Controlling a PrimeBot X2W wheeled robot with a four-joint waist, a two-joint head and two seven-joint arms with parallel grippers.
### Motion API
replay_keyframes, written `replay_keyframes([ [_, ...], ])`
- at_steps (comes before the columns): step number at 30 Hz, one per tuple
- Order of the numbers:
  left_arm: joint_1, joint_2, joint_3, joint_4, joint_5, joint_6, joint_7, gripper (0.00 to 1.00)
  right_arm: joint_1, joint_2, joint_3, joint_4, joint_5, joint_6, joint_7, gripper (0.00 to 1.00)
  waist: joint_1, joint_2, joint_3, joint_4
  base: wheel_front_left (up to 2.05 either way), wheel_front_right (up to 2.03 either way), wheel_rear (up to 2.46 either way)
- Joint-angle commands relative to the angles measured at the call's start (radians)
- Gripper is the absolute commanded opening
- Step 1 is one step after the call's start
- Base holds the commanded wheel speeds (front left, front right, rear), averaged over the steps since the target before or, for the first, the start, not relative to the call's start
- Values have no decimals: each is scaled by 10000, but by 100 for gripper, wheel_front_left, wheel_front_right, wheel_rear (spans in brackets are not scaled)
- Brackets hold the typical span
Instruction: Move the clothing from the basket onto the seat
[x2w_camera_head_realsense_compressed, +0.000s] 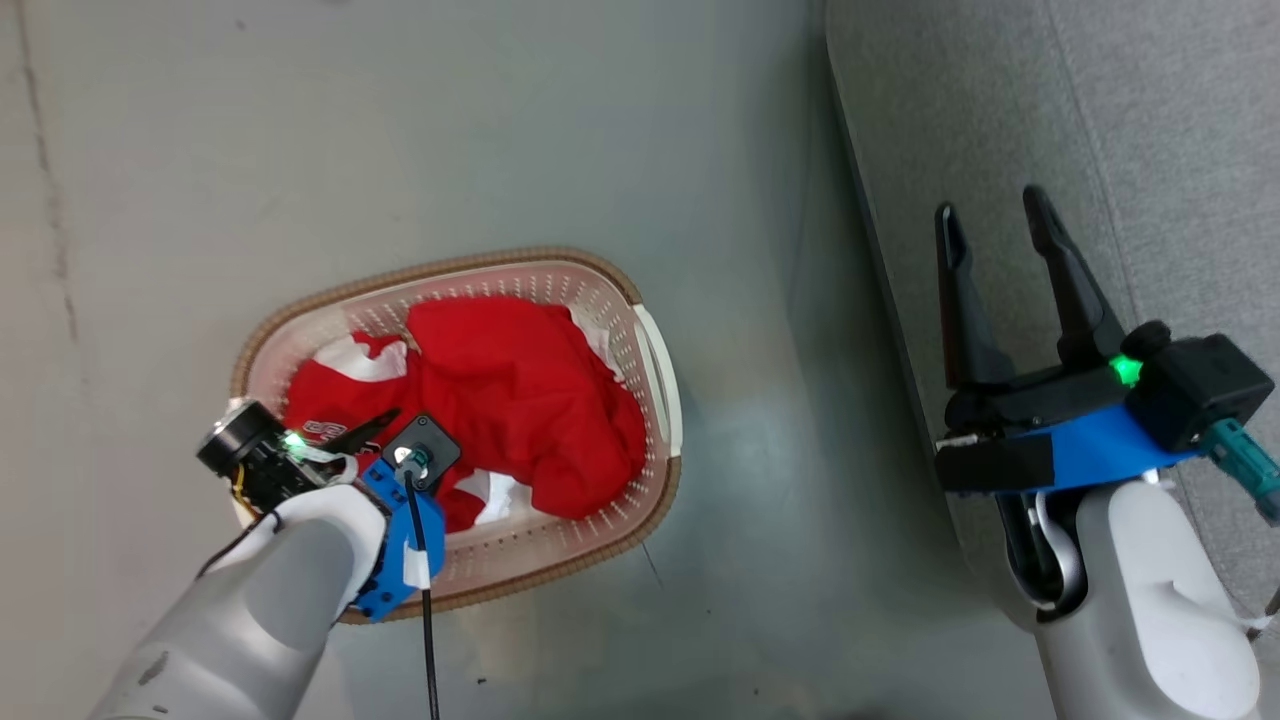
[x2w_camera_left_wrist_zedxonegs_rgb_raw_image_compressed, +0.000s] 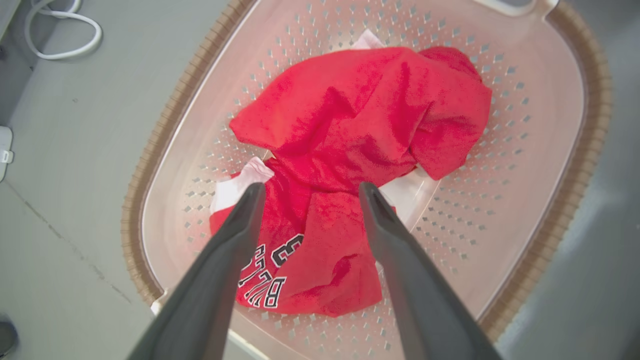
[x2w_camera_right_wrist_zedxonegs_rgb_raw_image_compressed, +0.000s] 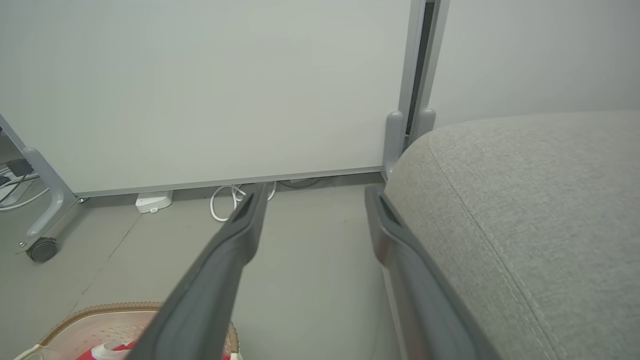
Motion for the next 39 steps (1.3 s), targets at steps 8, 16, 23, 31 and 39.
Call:
replay_keyframes([
  [8, -982, 807, -2238, 50, -818, -2, 1161, 100, -876, -24, 47, -335, 133, 3, -37, 100, -2, 1, 1759, -503, 0, 0, 0],
  [16, -1707, 1339, -3089, -291, -1308, -2, 2323, 100, -1362, -24, 65, -574, 203, 4, -35, 100, -2, 1, 2850, -663, 0, 0, 0],
  [23, -2038, 1562, -3167, -487, -1244, -2, 3397, 100, -1667, -24, 47, -771, 273, 3, -35, 100, -2, 1, 3550, -762, 0, 0, 0],
  [31, -2127, 1737, -3171, -590, -1357, -2, 4456, 100, -1765, -24, -12, -850, 286, 3, -37, 100, -2, 1, 3861, -808, 0, 0, 0],
  [39, -2113, 1793, -3173, -865, -1096, -2, 4692, 0, -1818, -24, -78, -856, 255, 3, -35, 100, -2, 1, 3867, -790, 0, 0, 0],
])
